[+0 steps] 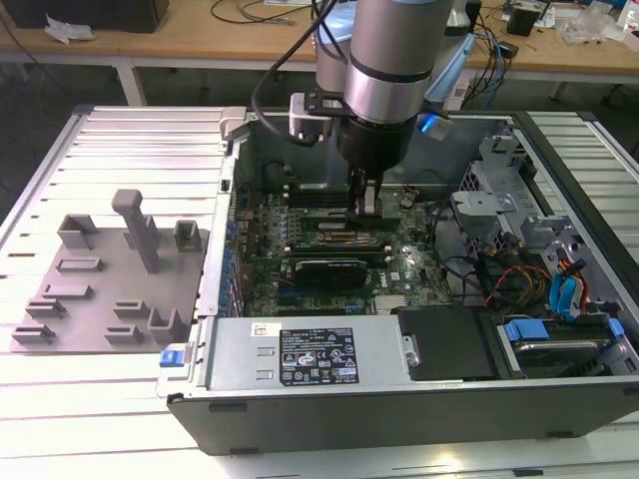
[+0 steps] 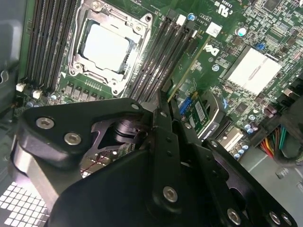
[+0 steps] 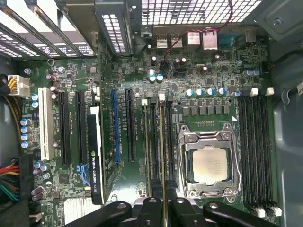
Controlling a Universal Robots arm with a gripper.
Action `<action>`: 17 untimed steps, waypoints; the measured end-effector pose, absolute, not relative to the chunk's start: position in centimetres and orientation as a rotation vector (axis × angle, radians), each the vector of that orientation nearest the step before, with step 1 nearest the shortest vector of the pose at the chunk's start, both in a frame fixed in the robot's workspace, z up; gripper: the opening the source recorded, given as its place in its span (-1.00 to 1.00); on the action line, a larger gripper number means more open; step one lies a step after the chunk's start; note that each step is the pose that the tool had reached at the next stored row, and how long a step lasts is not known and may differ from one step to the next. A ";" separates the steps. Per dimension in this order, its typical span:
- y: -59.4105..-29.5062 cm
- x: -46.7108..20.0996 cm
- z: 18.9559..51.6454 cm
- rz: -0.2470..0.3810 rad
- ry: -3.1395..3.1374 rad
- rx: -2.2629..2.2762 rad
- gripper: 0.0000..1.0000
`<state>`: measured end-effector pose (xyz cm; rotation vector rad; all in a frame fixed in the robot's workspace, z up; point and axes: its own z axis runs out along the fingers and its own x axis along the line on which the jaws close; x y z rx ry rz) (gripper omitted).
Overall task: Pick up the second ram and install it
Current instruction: 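Insert the second ram into the second slot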
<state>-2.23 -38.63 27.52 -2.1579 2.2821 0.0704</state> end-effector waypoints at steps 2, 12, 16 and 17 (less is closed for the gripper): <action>-38.6 -2.2 27.3 0.070 2.282 -2.158 -0.77; -37.9 -2.8 25.2 0.070 2.254 -2.188 -0.77; -37.7 -3.0 24.2 0.069 2.299 -2.141 -0.77; -37.7 -3.1 23.9 0.069 2.300 -2.140 -0.77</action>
